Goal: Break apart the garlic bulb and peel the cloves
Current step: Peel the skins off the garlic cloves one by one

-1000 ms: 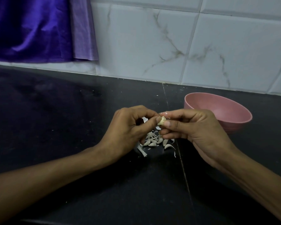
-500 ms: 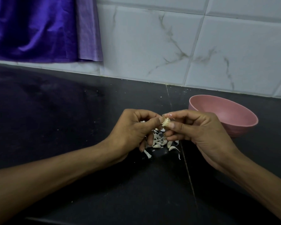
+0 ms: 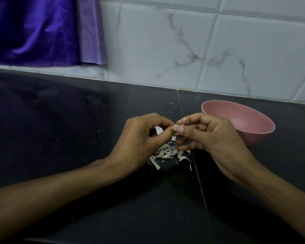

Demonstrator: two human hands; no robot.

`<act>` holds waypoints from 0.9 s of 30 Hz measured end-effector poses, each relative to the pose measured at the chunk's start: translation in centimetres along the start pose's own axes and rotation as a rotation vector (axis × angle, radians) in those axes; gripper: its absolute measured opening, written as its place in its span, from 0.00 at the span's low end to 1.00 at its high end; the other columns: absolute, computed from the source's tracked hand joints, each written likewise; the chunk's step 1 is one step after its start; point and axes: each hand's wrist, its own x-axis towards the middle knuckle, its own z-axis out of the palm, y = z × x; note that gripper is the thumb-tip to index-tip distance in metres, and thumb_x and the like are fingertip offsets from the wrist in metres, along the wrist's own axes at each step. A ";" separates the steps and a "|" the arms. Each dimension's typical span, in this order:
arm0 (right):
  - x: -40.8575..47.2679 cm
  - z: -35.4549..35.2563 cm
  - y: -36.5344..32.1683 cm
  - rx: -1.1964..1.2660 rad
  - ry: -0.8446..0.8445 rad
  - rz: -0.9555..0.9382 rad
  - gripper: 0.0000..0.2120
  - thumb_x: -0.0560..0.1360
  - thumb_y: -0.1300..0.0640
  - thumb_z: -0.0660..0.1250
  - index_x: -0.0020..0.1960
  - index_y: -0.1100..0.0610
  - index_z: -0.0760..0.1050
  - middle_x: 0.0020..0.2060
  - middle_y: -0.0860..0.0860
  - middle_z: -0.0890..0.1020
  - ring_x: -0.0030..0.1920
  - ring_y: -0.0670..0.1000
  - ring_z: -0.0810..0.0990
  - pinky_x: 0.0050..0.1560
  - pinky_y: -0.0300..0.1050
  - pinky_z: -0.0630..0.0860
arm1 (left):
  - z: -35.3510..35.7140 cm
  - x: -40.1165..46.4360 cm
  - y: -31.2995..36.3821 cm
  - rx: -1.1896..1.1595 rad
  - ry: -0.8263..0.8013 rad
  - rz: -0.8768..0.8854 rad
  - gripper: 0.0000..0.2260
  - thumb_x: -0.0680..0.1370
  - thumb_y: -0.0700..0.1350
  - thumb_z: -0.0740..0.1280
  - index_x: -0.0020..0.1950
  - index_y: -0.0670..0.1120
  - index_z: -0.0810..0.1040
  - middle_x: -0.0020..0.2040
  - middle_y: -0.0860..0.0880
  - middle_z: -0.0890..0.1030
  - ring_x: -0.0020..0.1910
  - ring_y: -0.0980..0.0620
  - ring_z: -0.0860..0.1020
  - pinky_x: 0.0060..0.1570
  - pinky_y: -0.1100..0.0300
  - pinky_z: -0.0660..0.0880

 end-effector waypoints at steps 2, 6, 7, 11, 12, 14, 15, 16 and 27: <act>0.0 -0.1 0.0 0.015 -0.009 0.001 0.17 0.65 0.60 0.74 0.50 0.68 0.79 0.42 0.64 0.84 0.38 0.57 0.84 0.42 0.49 0.84 | -0.1 0.0 0.1 -0.012 -0.007 -0.010 0.03 0.76 0.45 0.70 0.43 0.49 0.83 0.34 0.62 0.79 0.22 0.59 0.74 0.24 0.70 0.67; 0.0 -0.2 0.0 0.036 -0.020 0.003 0.14 0.66 0.60 0.73 0.49 0.66 0.80 0.42 0.62 0.85 0.39 0.56 0.84 0.43 0.49 0.84 | -0.1 0.1 0.3 -0.035 -0.007 -0.009 0.06 0.75 0.50 0.69 0.44 0.49 0.83 0.34 0.62 0.79 0.21 0.59 0.73 0.24 0.70 0.67; 0.0 -0.2 0.1 0.039 -0.021 0.003 0.14 0.67 0.60 0.73 0.50 0.66 0.80 0.42 0.61 0.85 0.39 0.56 0.84 0.43 0.49 0.84 | -0.1 0.1 0.3 -0.029 -0.002 -0.004 0.06 0.75 0.50 0.69 0.44 0.50 0.83 0.35 0.62 0.79 0.22 0.58 0.74 0.24 0.70 0.68; 0.0 -0.1 0.0 0.034 -0.014 0.013 0.15 0.69 0.60 0.72 0.52 0.67 0.79 0.44 0.63 0.85 0.39 0.57 0.83 0.41 0.46 0.84 | -0.2 0.1 0.1 0.001 0.013 -0.003 0.03 0.76 0.48 0.70 0.43 0.51 0.83 0.36 0.60 0.80 0.22 0.58 0.74 0.25 0.70 0.68; 0.0 -0.1 0.0 0.032 -0.011 0.014 0.14 0.69 0.60 0.72 0.52 0.67 0.79 0.44 0.63 0.85 0.39 0.57 0.84 0.40 0.45 0.84 | -0.2 0.2 0.1 0.010 0.018 -0.004 0.03 0.77 0.46 0.70 0.43 0.51 0.83 0.36 0.60 0.80 0.22 0.58 0.74 0.26 0.70 0.68; 0.0 -0.1 0.1 0.017 -0.012 0.005 0.12 0.69 0.60 0.72 0.50 0.66 0.80 0.43 0.63 0.85 0.40 0.58 0.84 0.41 0.45 0.84 | -0.1 0.2 0.1 0.013 0.020 -0.013 0.04 0.77 0.46 0.70 0.43 0.51 0.83 0.35 0.61 0.80 0.22 0.59 0.73 0.25 0.71 0.67; 0.1 -0.1 0.1 0.008 -0.014 -0.002 0.12 0.70 0.60 0.71 0.50 0.66 0.81 0.43 0.62 0.85 0.40 0.58 0.85 0.41 0.45 0.84 | -0.2 0.2 0.2 0.003 0.017 -0.024 0.04 0.77 0.46 0.70 0.43 0.50 0.82 0.32 0.62 0.79 0.21 0.59 0.73 0.25 0.71 0.67; 0.1 -0.1 0.1 0.004 -0.015 -0.008 0.11 0.70 0.61 0.71 0.50 0.66 0.81 0.43 0.61 0.86 0.40 0.58 0.85 0.42 0.46 0.84 | -0.2 0.2 0.3 -0.016 0.011 -0.038 0.04 0.77 0.46 0.69 0.43 0.49 0.82 0.29 0.62 0.78 0.20 0.60 0.72 0.24 0.71 0.66; 0.1 -0.1 0.1 0.044 -0.027 -0.037 0.14 0.68 0.62 0.72 0.53 0.62 0.79 0.42 0.61 0.85 0.41 0.56 0.85 0.44 0.47 0.84 | -0.5 0.6 0.1 -0.143 0.049 -0.187 0.08 0.78 0.46 0.69 0.45 0.43 0.82 0.21 0.55 0.74 0.17 0.59 0.68 0.20 0.70 0.65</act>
